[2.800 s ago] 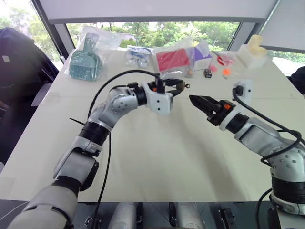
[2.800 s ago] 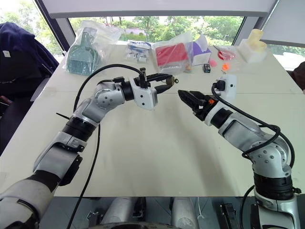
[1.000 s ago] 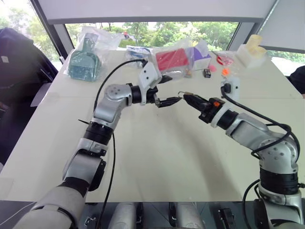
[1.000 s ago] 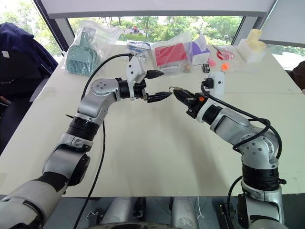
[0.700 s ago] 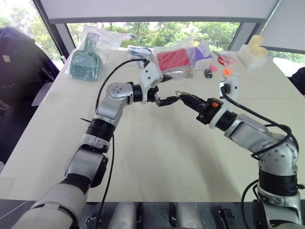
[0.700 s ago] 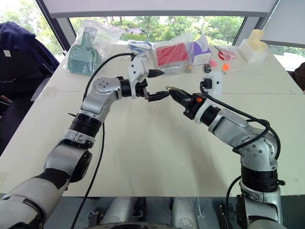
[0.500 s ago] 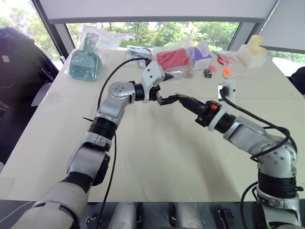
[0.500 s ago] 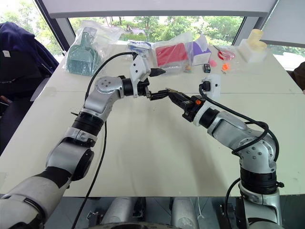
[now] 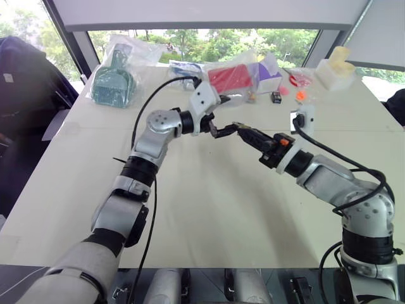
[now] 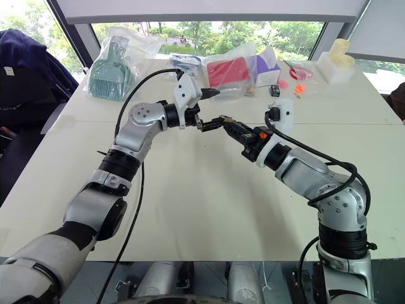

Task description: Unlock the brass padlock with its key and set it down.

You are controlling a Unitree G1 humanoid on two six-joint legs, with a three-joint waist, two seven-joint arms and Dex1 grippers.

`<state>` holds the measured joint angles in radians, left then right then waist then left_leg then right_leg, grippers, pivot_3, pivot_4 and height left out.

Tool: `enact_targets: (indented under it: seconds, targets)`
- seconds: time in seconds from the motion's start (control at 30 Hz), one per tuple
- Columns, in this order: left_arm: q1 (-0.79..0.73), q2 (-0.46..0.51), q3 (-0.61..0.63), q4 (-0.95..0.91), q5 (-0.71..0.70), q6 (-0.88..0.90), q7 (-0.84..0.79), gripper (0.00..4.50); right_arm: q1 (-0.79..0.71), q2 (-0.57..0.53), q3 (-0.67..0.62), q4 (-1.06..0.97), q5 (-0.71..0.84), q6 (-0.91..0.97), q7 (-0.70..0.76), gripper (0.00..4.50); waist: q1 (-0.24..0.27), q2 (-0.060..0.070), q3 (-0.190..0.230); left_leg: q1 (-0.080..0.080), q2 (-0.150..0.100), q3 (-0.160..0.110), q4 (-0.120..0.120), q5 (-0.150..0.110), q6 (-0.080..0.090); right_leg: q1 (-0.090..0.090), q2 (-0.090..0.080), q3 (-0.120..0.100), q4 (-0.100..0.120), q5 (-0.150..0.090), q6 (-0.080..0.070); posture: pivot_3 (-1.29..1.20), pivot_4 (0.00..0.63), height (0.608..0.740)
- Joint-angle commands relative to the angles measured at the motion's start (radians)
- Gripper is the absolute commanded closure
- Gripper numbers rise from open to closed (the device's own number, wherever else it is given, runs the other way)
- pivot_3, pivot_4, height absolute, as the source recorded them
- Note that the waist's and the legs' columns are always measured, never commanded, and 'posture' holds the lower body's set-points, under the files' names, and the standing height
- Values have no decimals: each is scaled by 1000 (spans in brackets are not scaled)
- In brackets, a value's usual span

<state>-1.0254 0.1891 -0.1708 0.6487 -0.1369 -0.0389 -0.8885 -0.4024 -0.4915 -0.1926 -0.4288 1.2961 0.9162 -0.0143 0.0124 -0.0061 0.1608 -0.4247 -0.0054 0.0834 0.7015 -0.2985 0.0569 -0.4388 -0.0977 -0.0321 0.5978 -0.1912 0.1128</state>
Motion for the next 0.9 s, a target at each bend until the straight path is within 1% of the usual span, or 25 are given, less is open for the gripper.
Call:
enact_targets:
  seconds: [0.03, 0.17, 0.23, 0.33, 0.4, 0.43, 0.5, 0.57, 0.63, 0.73, 0.87, 0.9]
  targets:
    - [-23, -6, 40, -27, -8, -39, 25, 75, 5, 4, 8, -23, 15, 8, -4, 4490, 0, 0, 0, 0, 0, 0, 0, 0, 0, 0, 0, 0, 0, 0, 0, 0, 150, 740]
    - [-14, -7, 44, -39, -14, -43, 31, 75, 10, 6, 11, -21, 17, 9, -7, 4490, 0, 0, 0, 0, 0, 0, 0, 0, 0, 0, 0, 0, 0, 0, 0, 0, 150, 740]
    - [8, 12, 34, -65, -14, 1, 11, 75, 15, 13, 2, -10, 28, 5, -20, 4490, -1, 0, 0, 0, 0, 0, 0, 0, 0, 0, 0, 0, 0, 0, 0, 0, 150, 740]
    - [64, 75, 6, -121, 6, 99, -31, 75, 24, 12, -38, 44, 74, 11, -71, 4490, -4, 0, 0, 0, 0, 0, 0, 0, 0, 0, 0, 0, 0, 0, 0, 0, 150, 740]
    - [127, 149, -21, -191, 14, 196, -91, 75, 41, -14, -64, 125, 136, 56, -121, 4490, -6, 0, 0, 0, 0, 0, 0, 0, 0, 0, 0, 0, 0, 0, 0, 0, 150, 740]
    - [149, 172, -28, -223, 10, 232, -113, 75, 46, -23, -70, 152, 161, 73, -140, 4490, -9, 0, 0, 0, 0, 0, -1, 0, 0, 0, 0, 0, 0, 0, 0, 0, 150, 740]
    - [214, 231, -36, -345, -38, 348, -186, 75, 64, -49, -77, 210, 186, 112, -146, 4490, -11, 0, 0, 1, 0, 0, -1, 0, -1, -1, 0, 0, 0, 0, 0, 0, 150, 740]
    - [300, 304, -27, -535, -143, 511, -269, 75, 82, -97, -56, 279, 176, 185, -82, 4490, -10, 0, 0, 0, 1, 0, -2, 0, -1, -1, 0, 0, 0, 0, 0, 0, 150, 740]
    - [355, 351, -15, -672, -218, 633, -303, 75, 76, -134, -28, 328, 150, 240, -16, 4490, -9, 0, 0, -1, 1, 0, -2, 1, -1, -2, -1, 1, 0, 0, -1, 0, 150, 740]
    - [398, 381, -5, -793, -273, 736, -288, 75, 24, -161, 5, 404, 107, 293, 74, 4490, -6, 0, 0, -1, 1, 0, -1, 1, -2, -1, -2, 1, 0, -2, -5, 0, 150, 740]
    - [423, 385, -6, -855, -300, 789, -245, 75, -29, -191, 62, 478, -6, 330, 184, 4490, -7, 1, 0, 1, 0, 0, -1, 1, -2, 0, -1, 1, 0, -2, -5, 0, 150, 740]
    - [428, 379, -4, -862, -305, 798, -231, 0, -38, -198, 76, 491, -41, 331, 209, 3434, -7, 1, 0, 2, 1, 0, -1, 1, -2, 0, 0, 1, 0, -2, -5, 0, 150, 740]
